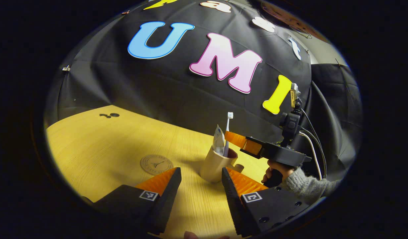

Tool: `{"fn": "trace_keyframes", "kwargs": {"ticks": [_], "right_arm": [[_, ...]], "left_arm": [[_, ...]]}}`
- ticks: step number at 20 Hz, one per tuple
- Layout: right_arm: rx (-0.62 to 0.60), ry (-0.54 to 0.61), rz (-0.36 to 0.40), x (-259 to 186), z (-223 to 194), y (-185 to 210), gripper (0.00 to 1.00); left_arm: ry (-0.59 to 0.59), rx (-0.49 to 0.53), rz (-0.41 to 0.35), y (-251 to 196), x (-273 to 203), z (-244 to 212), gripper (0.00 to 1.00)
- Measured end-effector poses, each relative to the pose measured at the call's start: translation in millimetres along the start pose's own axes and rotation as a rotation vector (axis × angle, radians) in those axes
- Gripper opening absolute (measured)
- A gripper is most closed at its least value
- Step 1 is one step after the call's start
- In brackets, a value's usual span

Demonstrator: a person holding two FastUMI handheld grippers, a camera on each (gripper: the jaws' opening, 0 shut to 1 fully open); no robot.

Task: Put the toothbrush and toothpaste on the desktop into the cup, then pick up the cup and place it on the coaster on the desktop.

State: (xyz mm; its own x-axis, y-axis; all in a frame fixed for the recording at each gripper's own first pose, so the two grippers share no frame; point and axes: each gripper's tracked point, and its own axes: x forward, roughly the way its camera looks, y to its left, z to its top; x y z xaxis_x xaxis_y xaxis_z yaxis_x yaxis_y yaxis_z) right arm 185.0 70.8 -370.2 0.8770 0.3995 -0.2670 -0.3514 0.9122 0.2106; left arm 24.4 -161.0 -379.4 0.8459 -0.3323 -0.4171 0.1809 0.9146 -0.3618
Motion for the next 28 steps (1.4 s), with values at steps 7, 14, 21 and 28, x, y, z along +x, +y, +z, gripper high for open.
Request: {"fn": "trace_keyframes", "kwargs": {"ticks": [7, 14, 21, 28], "right_arm": [[-0.028, 0.067, -0.006, -18.9, -13.9, -0.5, 0.31], [0.000, 0.314, -0.001, -88.8, -26.1, -7.5, 0.43], [0.110, 0.673, -0.031, -136.1, -46.5, 5.4, 0.57], [0.027, 0.921, -0.031, -125.9, -64.4, 32.6, 0.57]], "left_arm": [[0.033, 0.013, 0.057, 27.4, -27.7, -7.8, 0.77], [0.049, 0.068, 0.074, 51.3, -45.8, -0.4, 0.77], [0.062, 0.123, 0.089, 80.3, -59.5, -1.9, 0.77], [0.063, 0.114, 0.105, 110.0, -68.2, -1.8, 0.77]]}}
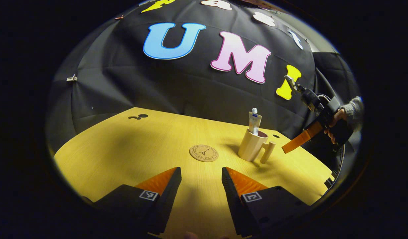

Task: Put the toothbrush and toothpaste on the desktop into the cup, then pick up the cup and place it on the coaster on the desktop.

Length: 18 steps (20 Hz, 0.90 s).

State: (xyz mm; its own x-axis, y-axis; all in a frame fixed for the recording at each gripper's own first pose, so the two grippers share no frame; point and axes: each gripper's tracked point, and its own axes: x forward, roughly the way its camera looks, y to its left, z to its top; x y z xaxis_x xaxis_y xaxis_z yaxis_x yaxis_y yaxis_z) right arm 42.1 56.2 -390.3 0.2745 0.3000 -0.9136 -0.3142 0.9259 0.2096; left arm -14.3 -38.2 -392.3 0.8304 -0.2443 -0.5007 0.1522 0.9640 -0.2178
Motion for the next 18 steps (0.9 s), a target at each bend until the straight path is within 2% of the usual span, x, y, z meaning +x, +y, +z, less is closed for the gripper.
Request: {"fn": "trace_keyframes", "kwargs": {"ticks": [6, 12, 16, 18], "right_arm": [[-0.021, 0.109, -0.020, 40.6, 5.4, 12.9, 0.57], [-0.065, 0.201, -0.063, 78.2, 10.3, 13.7, 0.58], [-0.052, 0.258, -0.100, 91.1, 8.8, 10.9, 0.58], [-0.058, 0.271, -0.124, 96.8, 6.6, 4.8, 0.50]], "left_arm": [[-0.001, -0.017, 0.022, 29.4, -8.6, 3.5, 0.77], [0.002, 0.109, 0.076, 53.7, -11.4, -0.3, 0.77], [0.006, 0.094, 0.058, 55.6, -11.3, -7.9, 0.77], [0.004, 0.080, 0.059, 57.5, -10.0, -6.7, 0.77]]}}
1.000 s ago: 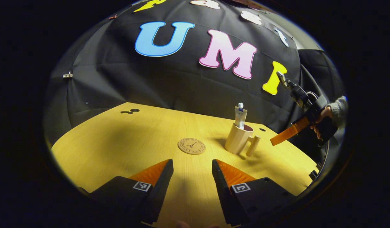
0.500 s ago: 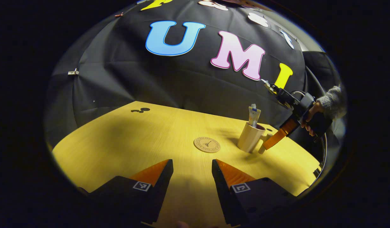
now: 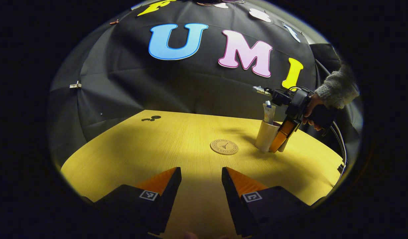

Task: Put the toothbrush and toothpaste on the desktop into the cup, then pick up the cup and place it on the coaster on the desktop.

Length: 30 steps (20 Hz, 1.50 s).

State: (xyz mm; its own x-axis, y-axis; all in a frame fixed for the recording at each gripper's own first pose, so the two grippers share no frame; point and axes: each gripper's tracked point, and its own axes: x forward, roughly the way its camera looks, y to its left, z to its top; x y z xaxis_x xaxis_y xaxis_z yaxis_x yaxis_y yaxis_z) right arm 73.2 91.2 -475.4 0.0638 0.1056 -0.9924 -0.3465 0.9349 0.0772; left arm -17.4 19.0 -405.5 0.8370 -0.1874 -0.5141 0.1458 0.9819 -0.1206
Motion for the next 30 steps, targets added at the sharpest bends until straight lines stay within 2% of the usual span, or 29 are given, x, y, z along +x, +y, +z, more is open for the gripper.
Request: {"fn": "trace_keyframes", "kwargs": {"ticks": [1, 4, 6, 7, 10, 13, 15, 16, 18, 19, 20, 21, 24, 30], "right_arm": [[0.000, 0.010, -0.009, 3.4, -1.3, -2.5, 0.65], [0.015, 0.046, -0.011, 8.9, -6.8, -2.7, 0.37], [-0.023, 0.034, -0.010, 8.4, -5.5, -4.2, 0.29], [-0.041, 0.021, -0.013, 5.8, -4.5, -4.4, 0.33], [-0.051, -0.015, -0.006, 0.8, -1.4, -2.8, 0.29], [-0.040, -0.049, 0.015, -8.2, 7.0, 3.7, 0.31], [-0.039, -0.064, 0.035, -17.4, 13.2, 12.5, 0.27], [-0.048, -0.076, 0.045, -19.9, 18.0, 18.9, 0.35], [-0.076, -0.090, 0.067, -23.6, 27.9, 35.0, 0.35], [-0.088, -0.095, 0.083, -24.4, 32.9, 45.3, 0.31], [-0.101, -0.098, 0.098, -22.8, 37.5, 55.6, 0.35], [-0.118, -0.097, 0.113, -21.7, 41.9, 66.0, 0.31], [-0.166, -0.094, 0.156, -13.9, 51.5, 94.7, 0.35], [-0.210, -0.056, 0.173, 9.1, 55.4, 122.4, 0.35]], "left_arm": [[-0.001, -0.007, 0.002, 1.6, -1.8, 0.5, 0.77], [0.006, -0.026, 0.012, 4.4, -2.0, -1.7, 0.77], [0.015, -0.028, 0.021, 7.4, 2.5, -5.1, 0.77], [0.015, -0.031, 0.025, 7.9, 3.2, -4.8, 0.77], [0.013, -0.045, 0.024, 11.1, 4.6, -6.0, 0.77], [0.008, -0.041, 0.030, 12.9, 3.0, -8.7, 0.77], [0.009, -0.038, 0.032, 10.7, 0.7, -6.1, 0.77], [0.008, -0.034, 0.035, 9.8, -1.0, -4.8, 0.77], [0.004, -0.026, 0.041, 9.7, -4.7, -2.8, 0.77], [0.006, -0.025, 0.047, 10.5, -6.6, -2.9, 0.77], [0.007, -0.029, 0.053, 12.4, -8.5, -2.6, 0.77], [0.009, -0.035, 0.057, 13.5, -9.2, -3.5, 0.77], [0.008, -0.045, 0.074, 19.9, -16.2, -4.2, 0.77], [0.008, -0.071, 0.094, 28.3, -26.1, -6.8, 0.77]]}}
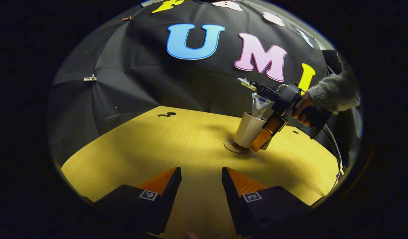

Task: Put the toothbrush and toothpaste on the desktop into the cup, then pick up the cup and place it on the coaster on the desktop.

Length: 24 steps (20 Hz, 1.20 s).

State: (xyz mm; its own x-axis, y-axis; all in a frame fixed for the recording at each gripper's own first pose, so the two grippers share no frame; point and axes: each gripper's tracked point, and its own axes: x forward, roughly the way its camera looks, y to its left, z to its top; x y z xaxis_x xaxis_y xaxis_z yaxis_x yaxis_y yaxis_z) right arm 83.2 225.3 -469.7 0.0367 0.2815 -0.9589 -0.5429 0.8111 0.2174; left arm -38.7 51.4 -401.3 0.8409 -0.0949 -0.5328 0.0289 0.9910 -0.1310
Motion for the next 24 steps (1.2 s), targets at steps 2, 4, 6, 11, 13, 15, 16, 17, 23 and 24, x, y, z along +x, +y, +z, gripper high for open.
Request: {"fn": "trace_keyframes", "kwargs": {"ticks": [2, 4, 6, 11, 13, 15, 16, 17, 23, 24], "right_arm": [[0.004, 0.013, 0.001, 4.6, -1.0, 1.5, 0.35], [0.010, 0.018, -0.003, 6.8, 1.2, 0.2, 0.35], [0.012, 0.020, -0.003, 9.0, 3.8, -0.3, 0.35], [0.006, 0.026, -0.005, 11.7, 9.6, 1.1, 0.35], [0.006, 0.036, -0.007, 11.5, 9.5, -0.3, 0.35], [-0.002, 0.044, -0.019, 11.1, 8.6, 0.4, 0.36], [-0.010, 0.049, -0.026, 14.6, 7.3, 1.0, 0.36], [-0.015, 0.056, -0.030, 17.5, 6.2, 1.0, 0.37], [-0.004, 0.034, -0.037, 2.3, 11.3, -0.3, 0.31], [-0.002, 0.023, -0.043, -2.1, 13.0, -1.8, 0.36]], "left_arm": [[-0.001, -0.011, 0.003, 2.0, -0.4, -0.7, 0.77], [-0.001, -0.023, 0.004, 3.7, 0.4, -0.6, 0.77], [-0.002, -0.033, 0.006, 5.8, 0.6, -0.4, 0.77], [0.000, -0.042, 0.000, 4.0, 1.4, -0.1, 0.77], [0.003, -0.037, -0.002, 3.8, 3.0, -0.9, 0.77], [0.007, -0.035, -0.004, 2.6, 4.3, -1.2, 0.77], [0.005, -0.035, -0.003, 2.7, 4.1, -0.2, 0.77], [0.003, -0.035, -0.001, 3.7, 4.7, 2.3, 0.77], [-0.003, -0.042, 0.011, 4.4, 1.3, 7.2, 0.77], [-0.002, -0.044, 0.011, 2.7, 0.4, 8.6, 0.77]]}}
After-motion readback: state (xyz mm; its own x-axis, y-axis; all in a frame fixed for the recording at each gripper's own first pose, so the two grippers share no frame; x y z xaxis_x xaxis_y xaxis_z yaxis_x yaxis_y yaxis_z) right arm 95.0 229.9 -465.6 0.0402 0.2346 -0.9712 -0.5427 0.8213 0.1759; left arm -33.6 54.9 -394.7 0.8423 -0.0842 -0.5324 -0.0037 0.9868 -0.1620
